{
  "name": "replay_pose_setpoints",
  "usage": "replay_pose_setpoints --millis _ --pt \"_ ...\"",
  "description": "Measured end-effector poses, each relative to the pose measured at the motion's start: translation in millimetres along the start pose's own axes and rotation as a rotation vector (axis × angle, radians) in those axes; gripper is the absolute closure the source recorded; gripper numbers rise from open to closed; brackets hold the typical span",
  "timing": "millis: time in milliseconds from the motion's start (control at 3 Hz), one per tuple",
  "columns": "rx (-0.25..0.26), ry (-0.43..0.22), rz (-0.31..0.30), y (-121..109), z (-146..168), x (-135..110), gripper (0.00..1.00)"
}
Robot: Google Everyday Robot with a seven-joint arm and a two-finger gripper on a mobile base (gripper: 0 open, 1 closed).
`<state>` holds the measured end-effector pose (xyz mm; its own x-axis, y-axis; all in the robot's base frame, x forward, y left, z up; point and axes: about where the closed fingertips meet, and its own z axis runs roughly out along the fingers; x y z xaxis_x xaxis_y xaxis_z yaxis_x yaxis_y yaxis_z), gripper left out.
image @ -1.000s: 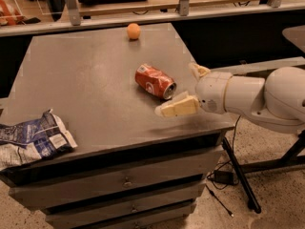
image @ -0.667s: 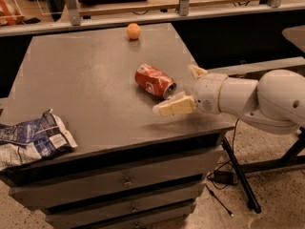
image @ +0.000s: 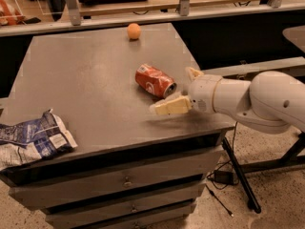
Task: Move coke can near orange
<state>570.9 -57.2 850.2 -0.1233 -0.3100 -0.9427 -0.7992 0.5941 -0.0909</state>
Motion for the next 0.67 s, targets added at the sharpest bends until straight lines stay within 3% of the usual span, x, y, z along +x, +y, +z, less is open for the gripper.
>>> replay_pose_setpoints --millis 333,667 --pt "0.012 -0.006 0.010 -4.1 6.8 -4.6 0.16" --pt "0.020 -0.005 0.011 -6.3 8.2 -7.4 0.41"
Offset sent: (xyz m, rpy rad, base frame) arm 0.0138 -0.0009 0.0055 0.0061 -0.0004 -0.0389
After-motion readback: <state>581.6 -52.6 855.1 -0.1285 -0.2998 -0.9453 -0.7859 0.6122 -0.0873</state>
